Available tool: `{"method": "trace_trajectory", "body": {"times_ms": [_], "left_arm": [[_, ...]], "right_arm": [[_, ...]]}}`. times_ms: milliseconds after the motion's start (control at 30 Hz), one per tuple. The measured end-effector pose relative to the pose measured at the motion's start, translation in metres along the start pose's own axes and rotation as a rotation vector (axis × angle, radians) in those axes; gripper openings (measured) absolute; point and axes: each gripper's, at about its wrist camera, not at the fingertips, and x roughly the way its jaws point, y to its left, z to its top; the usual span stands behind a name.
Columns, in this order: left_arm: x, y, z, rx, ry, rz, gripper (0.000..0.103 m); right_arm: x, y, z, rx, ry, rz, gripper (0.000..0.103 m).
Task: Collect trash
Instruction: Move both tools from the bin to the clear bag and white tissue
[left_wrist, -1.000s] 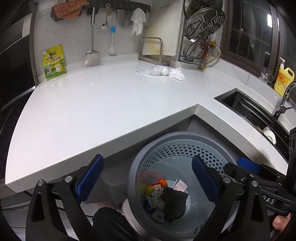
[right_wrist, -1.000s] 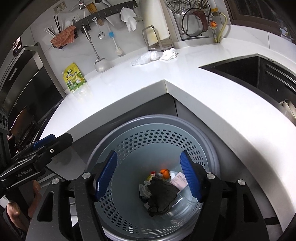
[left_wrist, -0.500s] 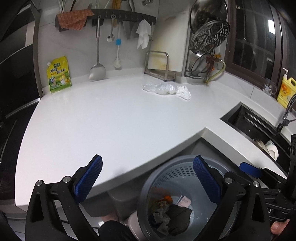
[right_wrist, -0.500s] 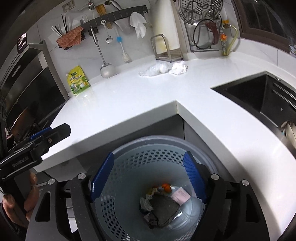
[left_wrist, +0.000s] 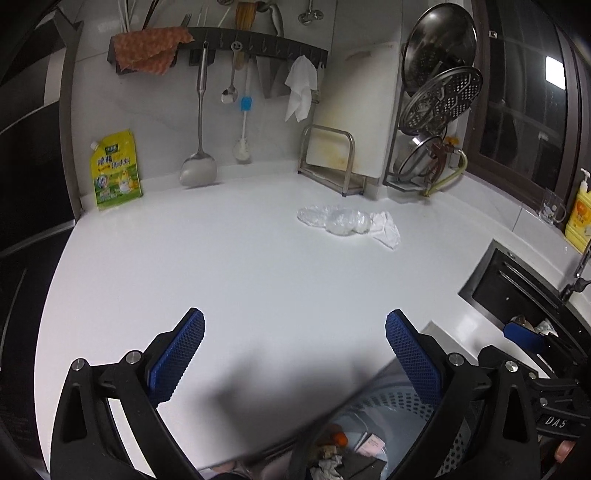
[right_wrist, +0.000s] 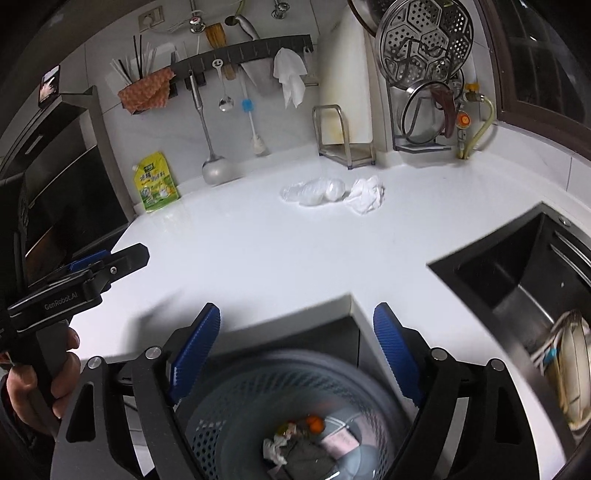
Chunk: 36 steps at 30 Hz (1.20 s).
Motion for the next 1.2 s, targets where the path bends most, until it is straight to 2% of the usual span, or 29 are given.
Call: {"method": "trace_trajectory", "body": {"times_ms": [533,933,1200], "left_arm": [[0.071,0.0,0.055,-0.001,-0.005,0.029,0.097],[0.145,-0.022,0.089,0.028,0.022,0.038,0.097],[0.187,-0.038,0.104,0.064,0.035,0.061,0.097]], "right_arm": [[0.059,-0.044,0.079,-0.032,0.022,-0.059,0.081],[0.136,-0.075,0.125,-0.027,0.087,-0.107,0.081],[0.184,-0.106,0.148,0.03,0.123,-0.136,0.081]]}}
